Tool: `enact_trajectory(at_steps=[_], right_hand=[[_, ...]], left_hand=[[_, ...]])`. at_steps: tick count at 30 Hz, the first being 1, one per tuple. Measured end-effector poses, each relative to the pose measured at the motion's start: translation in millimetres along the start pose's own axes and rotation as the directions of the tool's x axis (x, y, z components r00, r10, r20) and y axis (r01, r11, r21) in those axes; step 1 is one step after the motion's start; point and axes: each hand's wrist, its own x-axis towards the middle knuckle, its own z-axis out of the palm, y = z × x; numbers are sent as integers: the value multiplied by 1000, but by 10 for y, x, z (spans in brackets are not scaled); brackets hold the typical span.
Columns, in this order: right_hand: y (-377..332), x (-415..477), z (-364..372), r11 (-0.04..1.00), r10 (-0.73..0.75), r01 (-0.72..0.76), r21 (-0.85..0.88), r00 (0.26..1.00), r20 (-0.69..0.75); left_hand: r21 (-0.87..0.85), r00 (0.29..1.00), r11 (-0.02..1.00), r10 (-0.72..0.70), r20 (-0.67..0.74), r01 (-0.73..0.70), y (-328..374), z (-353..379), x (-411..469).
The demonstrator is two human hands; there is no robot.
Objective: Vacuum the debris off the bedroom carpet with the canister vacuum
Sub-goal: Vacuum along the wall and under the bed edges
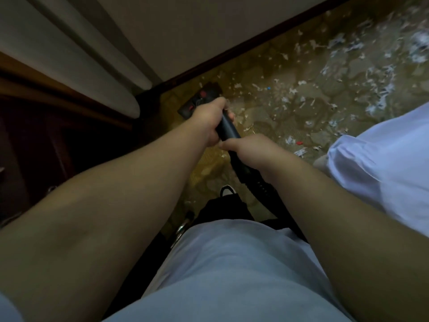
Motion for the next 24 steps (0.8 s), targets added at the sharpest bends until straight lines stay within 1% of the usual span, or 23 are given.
enact_trajectory(at_steps=[5,8,11,14,20,24], right_hand=[[-210,-58,14,999,-6,5,44,1000,20],[-123,-268,10,997,-15,15,69,1000,-3],[22,-514,-69,994,10,-6,108,999,-45],[108,-776,-306,989,1,13,150,996,-95],[428,-1187,-771,976,26,3,217,991,-132],[681,-1422,-1085,969,23,19,245,986,-165]], left_hand=[[-11,999,1000,25,30,-25,236,-12,-62],[-21,998,1000,-17,65,19,156,68,-206],[-7,995,1000,-26,96,27,6,252,-409],[29,987,999,-32,157,28,-126,500,-569],[146,977,989,-22,213,-9,-447,997,-768],[182,969,983,-18,245,-28,-674,1383,-903]])
